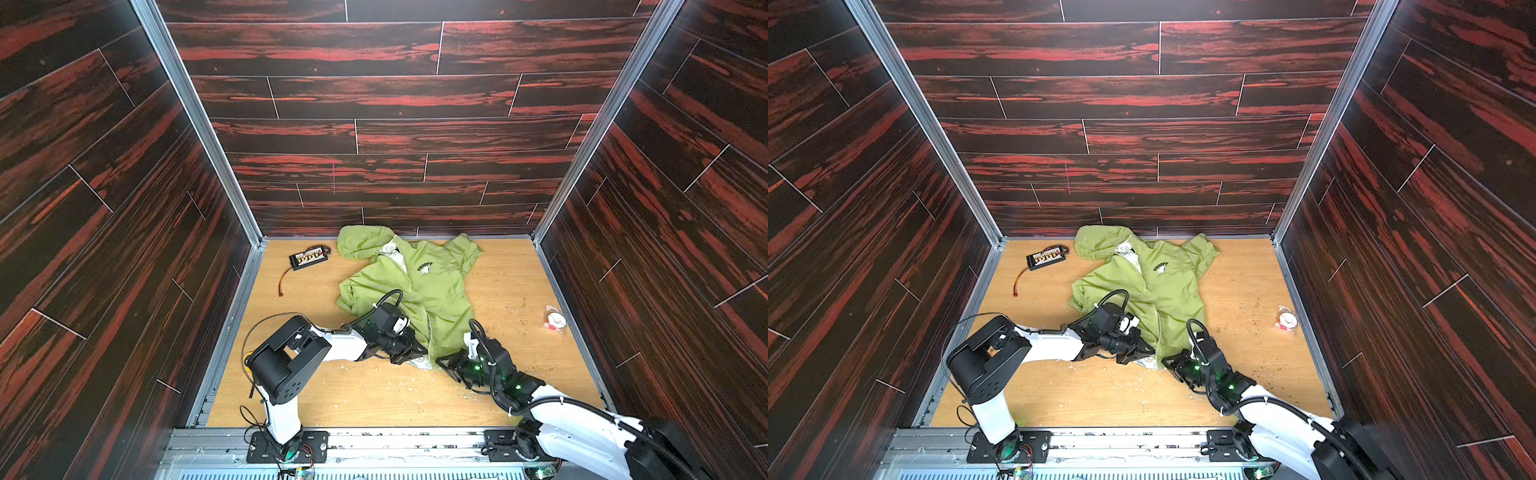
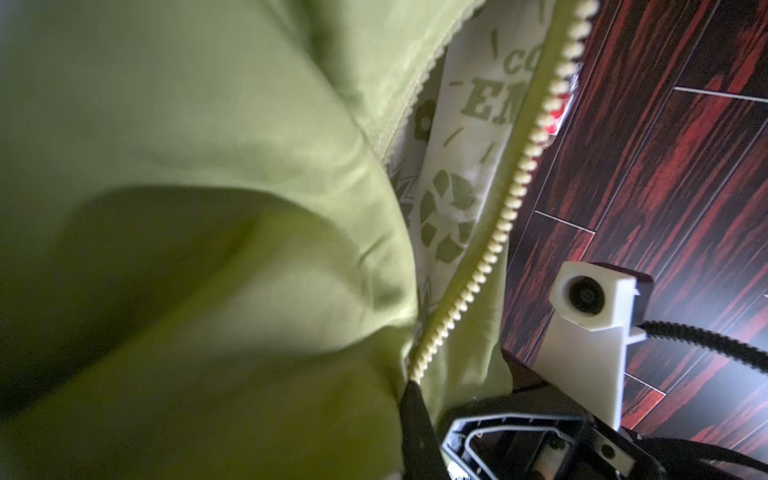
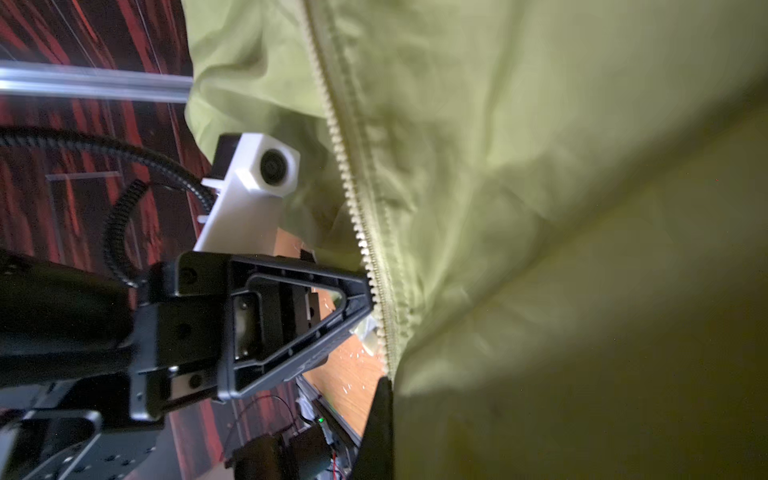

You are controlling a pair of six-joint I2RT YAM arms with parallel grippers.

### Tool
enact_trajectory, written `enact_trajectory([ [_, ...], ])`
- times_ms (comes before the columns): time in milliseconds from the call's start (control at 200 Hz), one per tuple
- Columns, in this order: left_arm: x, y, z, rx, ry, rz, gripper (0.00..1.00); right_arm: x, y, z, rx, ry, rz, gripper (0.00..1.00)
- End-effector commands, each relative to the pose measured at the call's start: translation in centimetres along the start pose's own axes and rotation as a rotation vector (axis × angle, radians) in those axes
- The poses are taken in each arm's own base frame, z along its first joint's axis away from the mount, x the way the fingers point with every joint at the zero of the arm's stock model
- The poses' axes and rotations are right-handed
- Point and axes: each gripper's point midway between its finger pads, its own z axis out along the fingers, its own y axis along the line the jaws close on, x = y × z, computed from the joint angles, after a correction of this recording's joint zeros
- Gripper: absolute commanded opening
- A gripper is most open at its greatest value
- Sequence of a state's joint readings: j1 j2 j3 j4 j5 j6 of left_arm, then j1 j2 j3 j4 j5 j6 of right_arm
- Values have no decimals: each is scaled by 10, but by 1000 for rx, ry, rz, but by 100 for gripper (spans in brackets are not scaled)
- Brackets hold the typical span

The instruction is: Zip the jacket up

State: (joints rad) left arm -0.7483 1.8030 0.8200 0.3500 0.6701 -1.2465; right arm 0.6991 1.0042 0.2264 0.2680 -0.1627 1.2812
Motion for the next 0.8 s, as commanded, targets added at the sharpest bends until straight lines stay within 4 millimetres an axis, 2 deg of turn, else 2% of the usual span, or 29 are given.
enact_trajectory([
  [0,-3,-18,-17,40,-65,25,0,2,19,7,-19,62,-96,0],
  [80,-7,-16,-28,34,-107,16,0,-1,32,10,-27,79,-121,0],
  [180,-16,-13,-47,25,-172,-2,0,-15,46,9,-22,71,-132,0],
  [240,-24,-21,-60,43,-206,2,0,-29,54,5,-11,58,-134,0],
  [356,-45,-48,-85,78,-252,39,0,-65,75,-4,45,23,-162,0],
  [476,-78,-95,-111,156,-291,102,0,-112,118,-20,96,-40,-254,0],
  [531,-96,-120,-124,170,-306,151,0,-141,141,-31,104,-91,-283,0],
  [606,-118,-159,-144,192,-330,229,0,-182,174,-51,114,-186,-321,0],
  [646,-128,-189,-161,226,-357,280,0,-203,194,-64,116,-239,-347,0],
  [721,-142,-240,-192,281,-426,382,0,-232,233,-87,129,-345,-414,0],
  [791,-145,-267,-211,291,-473,445,0,-249,262,-104,128,-426,-471,0],
])
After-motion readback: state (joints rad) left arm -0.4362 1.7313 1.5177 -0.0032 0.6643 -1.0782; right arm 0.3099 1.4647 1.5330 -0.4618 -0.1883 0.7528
